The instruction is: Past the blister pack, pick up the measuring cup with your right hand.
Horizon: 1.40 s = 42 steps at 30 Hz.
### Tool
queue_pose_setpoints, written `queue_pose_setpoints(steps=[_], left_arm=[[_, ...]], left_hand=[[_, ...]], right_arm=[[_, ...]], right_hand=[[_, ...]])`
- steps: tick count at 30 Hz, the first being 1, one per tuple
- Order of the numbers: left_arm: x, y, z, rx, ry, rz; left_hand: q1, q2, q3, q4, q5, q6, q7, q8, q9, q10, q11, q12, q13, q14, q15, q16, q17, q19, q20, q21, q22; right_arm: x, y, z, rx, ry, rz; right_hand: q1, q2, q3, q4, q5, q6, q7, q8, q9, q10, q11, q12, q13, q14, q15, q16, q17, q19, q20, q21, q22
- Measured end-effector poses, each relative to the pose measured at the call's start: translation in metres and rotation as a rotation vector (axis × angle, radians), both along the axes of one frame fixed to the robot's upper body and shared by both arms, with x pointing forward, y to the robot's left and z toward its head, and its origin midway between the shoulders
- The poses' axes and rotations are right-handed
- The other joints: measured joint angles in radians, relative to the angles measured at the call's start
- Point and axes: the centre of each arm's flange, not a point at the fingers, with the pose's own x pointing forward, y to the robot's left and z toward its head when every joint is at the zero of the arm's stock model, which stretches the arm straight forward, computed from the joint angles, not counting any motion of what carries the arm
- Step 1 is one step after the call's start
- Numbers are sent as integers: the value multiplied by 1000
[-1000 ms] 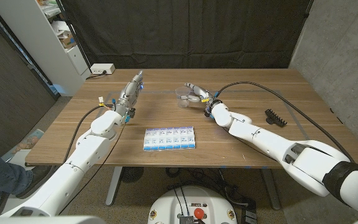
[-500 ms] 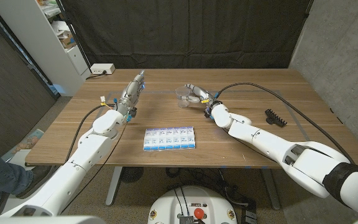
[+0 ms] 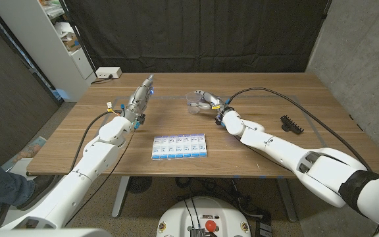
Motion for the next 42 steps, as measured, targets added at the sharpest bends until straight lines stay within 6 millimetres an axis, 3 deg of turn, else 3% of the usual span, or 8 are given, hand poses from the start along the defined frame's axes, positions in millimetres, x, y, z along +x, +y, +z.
queue_pose_setpoints(steps=[12, 18, 26, 42], left_arm=[[1, 0, -1, -1, 5, 2], [2, -1, -1, -2, 8, 2], [2, -4, -2, -3, 10, 0], [1, -10, -2, -4, 7, -3]], left_hand=[[0, 0, 0, 0, 0, 0, 0, 0, 0, 0, 0, 0, 0, 0, 0, 0, 0, 0, 0, 0, 5], [0, 0, 0, 0, 0, 0, 0, 0, 0, 0, 0, 0, 0, 0, 0, 0, 0, 0, 0, 0, 5], [0, 0, 0, 0, 0, 0, 0, 0, 0, 0, 0, 0, 0, 0, 0, 0, 0, 0, 0, 0, 5], [5, 5, 0, 0, 0, 0, 0, 0, 0, 0, 0, 0, 0, 0, 0, 0, 0, -6, 5, 0, 5]], right_arm=[[2, 2, 1, 3, 0, -2], [1, 2, 2, 7, -5, -6], [-1, -1, 1, 14, -12, -15], [-5, -7, 0, 37, -30, -49]], right_hand=[[13, 0, -7, 1, 0, 62, -5, 15, 0, 63, -19, 4, 0, 40, -18, 4, 2, 23, -13, 0, 4], [18, 5, -7, 1, 4, 87, -8, 15, 0, 86, -14, 12, 0, 61, -25, 8, 2, 31, -12, 0, 4], [53, 24, -3, -3, 7, 134, -24, 25, 5, 130, -19, 15, 0, 70, -24, 8, -1, 38, -16, 0, 4], [124, 58, 17, -16, 6, 259, -63, 59, 5, 234, -55, 27, 0, 129, -28, 15, -3, 50, -18, 0, 3]])
